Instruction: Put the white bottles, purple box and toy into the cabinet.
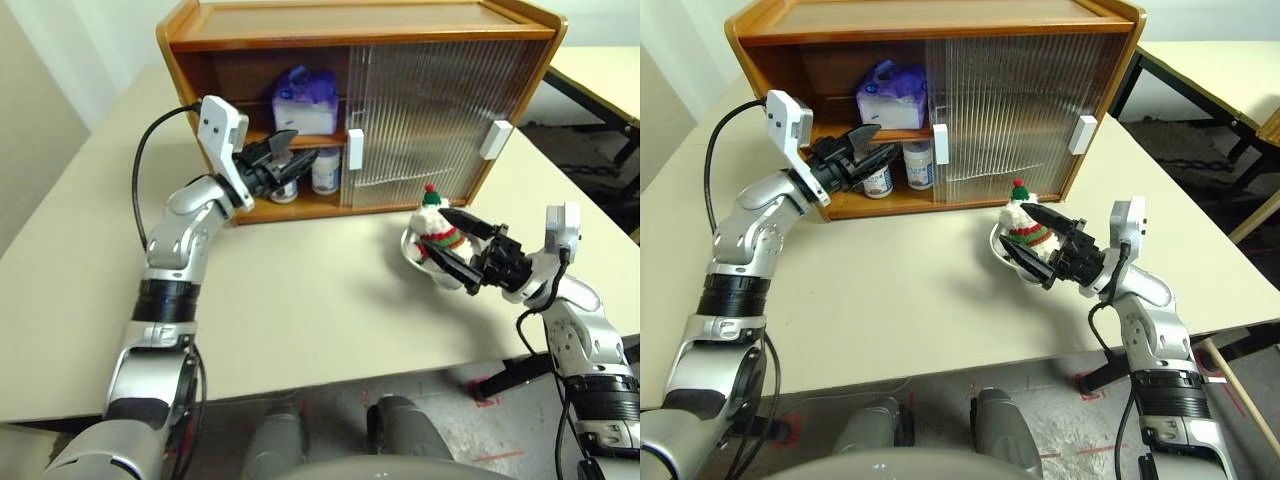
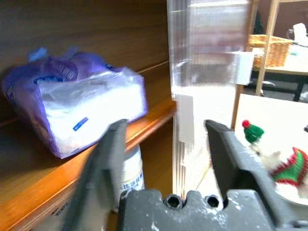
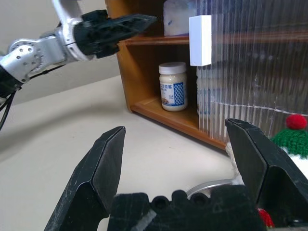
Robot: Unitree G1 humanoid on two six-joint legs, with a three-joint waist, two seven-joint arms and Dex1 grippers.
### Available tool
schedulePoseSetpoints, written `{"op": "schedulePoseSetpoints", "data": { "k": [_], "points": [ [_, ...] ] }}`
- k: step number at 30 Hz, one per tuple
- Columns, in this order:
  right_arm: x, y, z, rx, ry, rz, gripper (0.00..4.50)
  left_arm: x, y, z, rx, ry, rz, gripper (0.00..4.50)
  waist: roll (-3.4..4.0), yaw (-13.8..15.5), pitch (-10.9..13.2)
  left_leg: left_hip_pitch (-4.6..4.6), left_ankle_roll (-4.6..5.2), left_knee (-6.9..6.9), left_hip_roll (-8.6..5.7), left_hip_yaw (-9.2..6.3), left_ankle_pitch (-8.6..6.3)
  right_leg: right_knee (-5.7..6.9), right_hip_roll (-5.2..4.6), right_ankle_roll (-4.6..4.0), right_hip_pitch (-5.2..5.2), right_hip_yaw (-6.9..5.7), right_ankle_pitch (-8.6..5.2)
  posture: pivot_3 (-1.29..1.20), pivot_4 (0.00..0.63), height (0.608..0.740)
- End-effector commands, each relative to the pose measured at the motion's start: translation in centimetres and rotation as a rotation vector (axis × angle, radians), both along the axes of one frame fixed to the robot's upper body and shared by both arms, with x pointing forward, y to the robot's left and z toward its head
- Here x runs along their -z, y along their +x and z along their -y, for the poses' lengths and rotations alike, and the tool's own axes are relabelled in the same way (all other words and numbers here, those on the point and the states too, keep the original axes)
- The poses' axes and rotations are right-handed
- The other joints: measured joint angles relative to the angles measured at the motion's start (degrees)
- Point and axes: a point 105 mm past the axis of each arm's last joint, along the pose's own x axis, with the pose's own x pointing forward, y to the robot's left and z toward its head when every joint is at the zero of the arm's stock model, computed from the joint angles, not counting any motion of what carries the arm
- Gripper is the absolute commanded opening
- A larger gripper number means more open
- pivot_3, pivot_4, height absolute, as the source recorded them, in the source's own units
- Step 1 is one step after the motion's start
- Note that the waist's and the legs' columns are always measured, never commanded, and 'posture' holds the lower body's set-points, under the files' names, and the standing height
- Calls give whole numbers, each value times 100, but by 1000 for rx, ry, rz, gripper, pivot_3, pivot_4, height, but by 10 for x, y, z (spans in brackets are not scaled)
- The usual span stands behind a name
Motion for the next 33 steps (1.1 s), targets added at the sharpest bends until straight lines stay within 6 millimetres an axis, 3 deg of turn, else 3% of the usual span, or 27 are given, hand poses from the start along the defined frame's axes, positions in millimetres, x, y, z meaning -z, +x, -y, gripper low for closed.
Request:
{"op": "schedulePoseSetpoints", "data": {
  "k": [1, 10, 15, 19, 22, 28, 31, 32, 33],
  "points": [
    [-3, 2, -1, -11, -7, 16, 4500, 3, -8, 13, 43, 32, 3, 4483, 0, 19, 0, 0, 1, 0, -1, 1, 0, -3, -1, 0, 1, 1, 0, 9, 0, 740],
    [-4, 3, -3, -16, -8, 24, 4500, 26, 7, 58, -26, 140, 4, 4483, 0, 56, 0, 4, 19, 1, -9, 6, 12, -27, -4, 14, 14, 4, 5, -11, 0, 740],
    [-5, 3, -1, -11, -11, 30, 4500, 31, 21, 71, -81, 191, 35, 4483, 0, 6, 0, -1, 20, 1, -9, 5, 12, -31, -1, 14, 11, 8, 6, -26, 0, 740],
    [-6, 2, -1, -6, -13, 34, 4500, 24, 12, 89, 21, 171, 95, 4483, 0, -7, 0, -4, 19, 1, -9, 6, 12, -34, -1, 13, 9, 8, 6, -40, 0, 740],
    [-6, 1, 0, -3, -14, 36, 4500, 21, -1, 99, 127, 151, 127, 3884, 0, -7, 0, -10, 19, 0, -9, 5, 12, -35, -2, 13, 3, 7, 6, -47, 0, 740],
    [-4, -2, 0, 1, -15, 33, 4500, 26, 10, 108, 124, 164, 111, 1520, -1, 6, 0, -14, 23, 1, -15, 6, 13, -46, -9, 21, 9, 4, 11, -49, 0, 740],
    [-4, -2, 1, 5, -16, 31, 4500, 17, 15, 117, 125, 163, 124, 353, 0, -23, 0, -13, 24, 1, -14, 7, 14, -48, -4, 24, 9, 5, 11, -58, 0, 740],
    [-4, -3, 1, 6, -17, 31, 4500, 15, 15, 119, 128, 159, 126, 34, 1, -36, 0, -13, 24, 1, -13, 7, 14, -48, -2, 27, 7, 7, 9, -58, 0, 740],
    [-4, -3, 2, 10, -16, 31, 4500, 13, 14, 121, 135, 150, 129, 34, 1, -45, 0, -12, 23, 1, -11, 8, 14, -48, 2, 28, 7, 10, 8, -67, 0, 740]
  ]
}}
